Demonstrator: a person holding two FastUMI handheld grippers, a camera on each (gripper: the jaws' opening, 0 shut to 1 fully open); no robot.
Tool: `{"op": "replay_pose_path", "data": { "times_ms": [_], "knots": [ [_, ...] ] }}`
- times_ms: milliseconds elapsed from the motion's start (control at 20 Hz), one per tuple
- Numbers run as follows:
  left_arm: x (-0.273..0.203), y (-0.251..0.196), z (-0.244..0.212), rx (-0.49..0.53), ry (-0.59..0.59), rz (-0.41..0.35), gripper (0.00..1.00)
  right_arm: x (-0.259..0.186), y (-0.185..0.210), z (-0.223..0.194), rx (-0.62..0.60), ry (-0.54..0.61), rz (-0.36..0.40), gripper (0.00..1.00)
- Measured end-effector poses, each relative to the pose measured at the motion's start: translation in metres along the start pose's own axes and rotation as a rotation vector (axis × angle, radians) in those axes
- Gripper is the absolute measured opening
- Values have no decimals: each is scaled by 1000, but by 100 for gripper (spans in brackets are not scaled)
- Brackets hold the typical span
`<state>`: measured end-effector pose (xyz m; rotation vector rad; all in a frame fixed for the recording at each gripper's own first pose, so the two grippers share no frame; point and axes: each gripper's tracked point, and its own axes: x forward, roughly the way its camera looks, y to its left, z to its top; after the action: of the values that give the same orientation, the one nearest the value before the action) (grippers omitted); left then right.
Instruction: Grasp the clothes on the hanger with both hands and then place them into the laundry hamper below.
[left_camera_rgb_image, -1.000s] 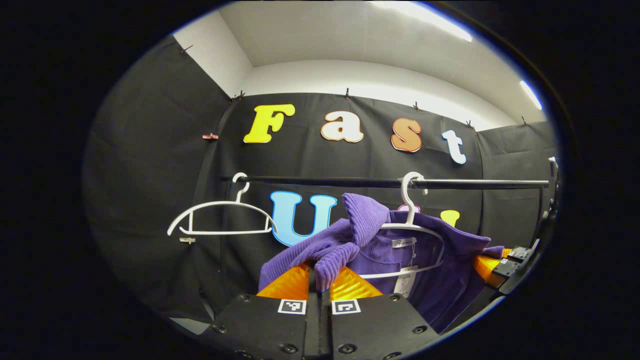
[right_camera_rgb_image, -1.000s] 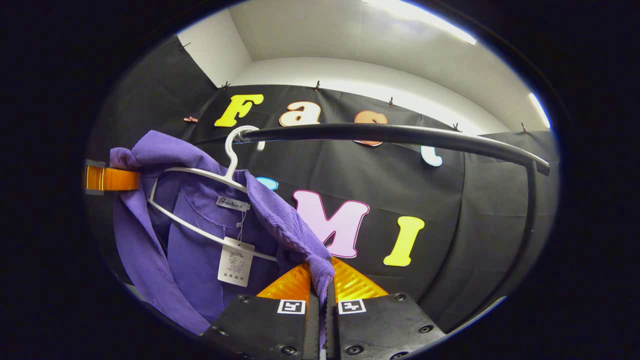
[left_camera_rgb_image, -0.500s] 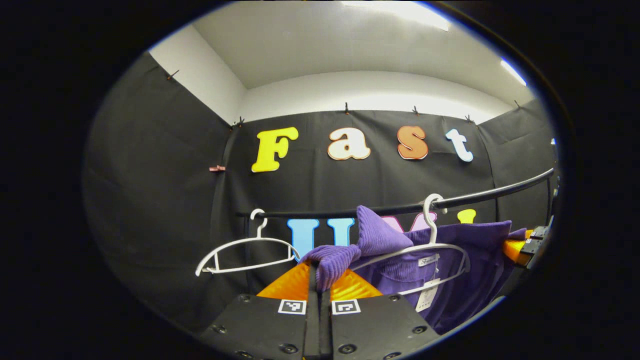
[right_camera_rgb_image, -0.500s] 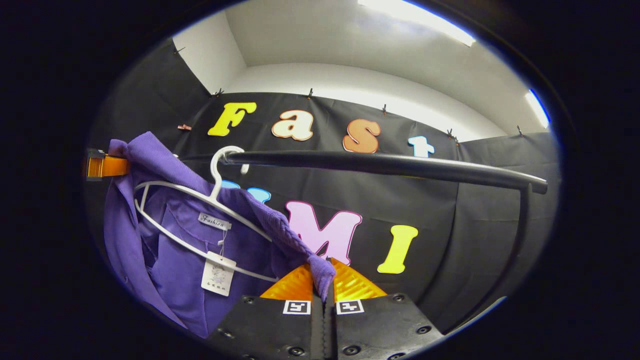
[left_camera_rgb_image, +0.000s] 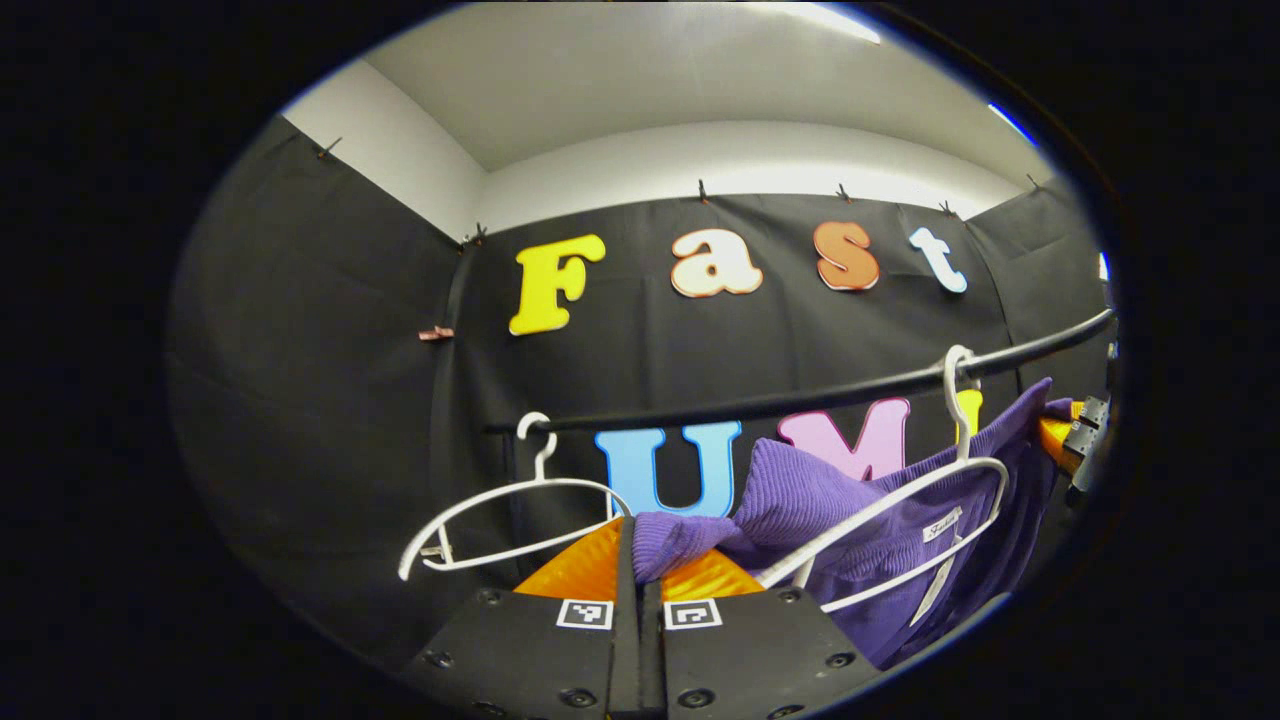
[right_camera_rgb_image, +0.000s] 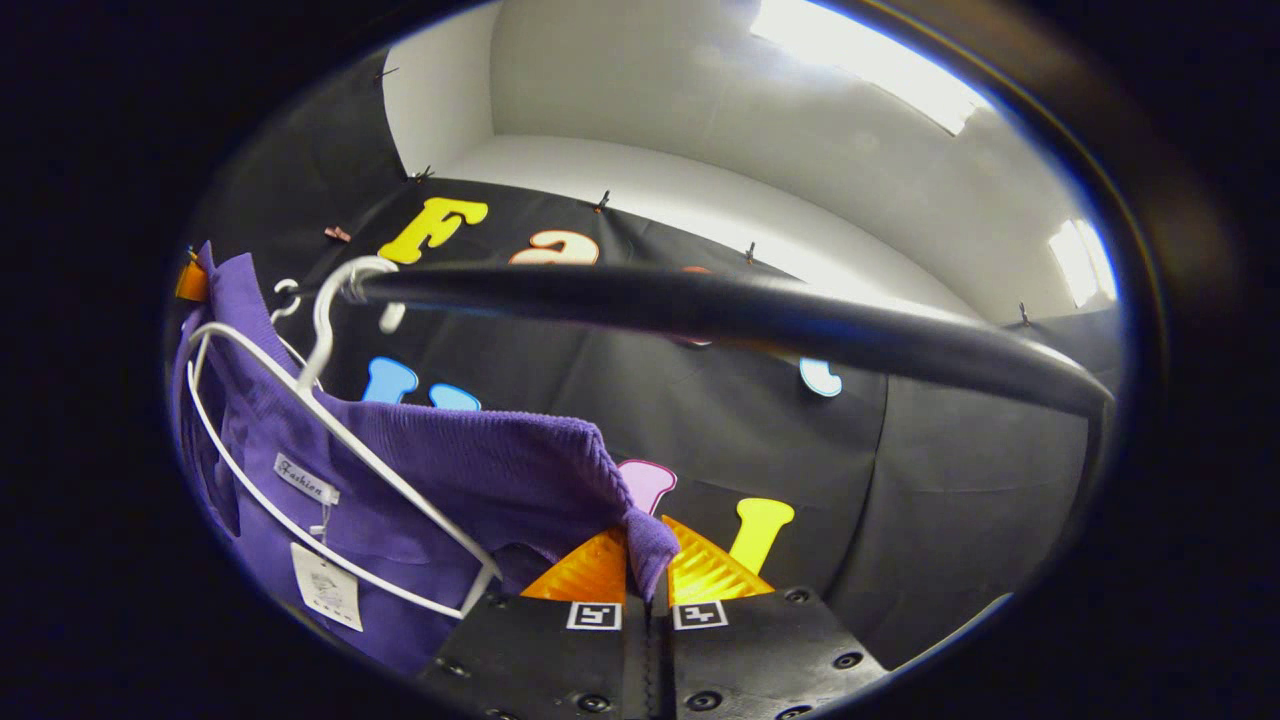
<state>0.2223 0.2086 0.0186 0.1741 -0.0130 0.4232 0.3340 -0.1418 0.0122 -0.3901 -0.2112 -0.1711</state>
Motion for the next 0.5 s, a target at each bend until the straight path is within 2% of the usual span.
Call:
{"op": "replay_pose_path", "data": {
  "times_ms": [150,200,300,350,450,500],
  "knots": [
    [6,-5,-26,-15,40,-12,2,6,3,-29,-41,46,3,4],
    [8,-6,-31,-33,49,-11,4,8,4,-32,-35,50,5,0],
    [8,-6,-37,-76,55,-18,5,11,4,-41,-45,59,2,4],
    [10,-7,-40,-93,57,-28,5,14,5,-47,-52,68,5,0],
    [15,-12,-43,-143,73,-75,5,17,2,-60,-63,94,3,4],
    [17,-13,-45,-170,88,-104,5,18,-2,-65,-62,103,2,0]
  ]
}}
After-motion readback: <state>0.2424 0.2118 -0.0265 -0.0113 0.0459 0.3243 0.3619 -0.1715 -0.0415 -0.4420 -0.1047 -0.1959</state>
